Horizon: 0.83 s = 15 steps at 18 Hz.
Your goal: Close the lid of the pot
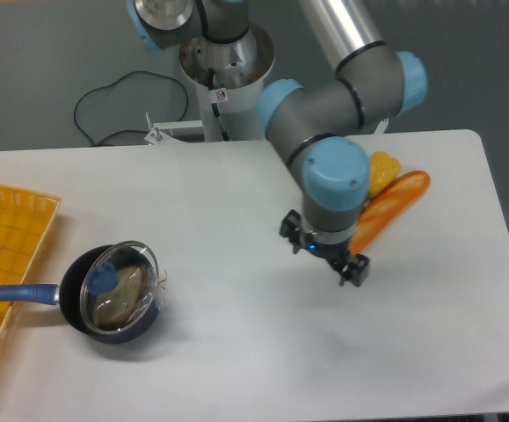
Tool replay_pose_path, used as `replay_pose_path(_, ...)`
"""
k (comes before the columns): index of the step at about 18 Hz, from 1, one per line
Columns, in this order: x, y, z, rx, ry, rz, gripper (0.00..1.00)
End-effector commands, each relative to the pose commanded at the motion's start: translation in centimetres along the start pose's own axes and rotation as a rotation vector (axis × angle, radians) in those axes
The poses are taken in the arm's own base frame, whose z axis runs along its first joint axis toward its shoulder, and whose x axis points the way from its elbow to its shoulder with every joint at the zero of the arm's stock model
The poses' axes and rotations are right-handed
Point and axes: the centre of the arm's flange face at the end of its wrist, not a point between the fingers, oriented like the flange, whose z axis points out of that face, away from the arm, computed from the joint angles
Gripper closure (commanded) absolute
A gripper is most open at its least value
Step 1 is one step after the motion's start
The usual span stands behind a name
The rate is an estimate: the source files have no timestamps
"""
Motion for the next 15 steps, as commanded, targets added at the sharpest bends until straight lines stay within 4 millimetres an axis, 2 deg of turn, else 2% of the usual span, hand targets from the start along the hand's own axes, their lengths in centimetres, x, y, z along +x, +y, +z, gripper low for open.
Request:
replay_pose_path(3,-1.2,2.7,0.3,-0.004,0.008,0.019,0.00)
replay_pose_path(9,-2.9,6.1,1.5,-0.007,0.024,0.057,0.00)
replay_pose_path(15,-3.9,7.9,1.8,-0.005,0.028,0.077,0.00)
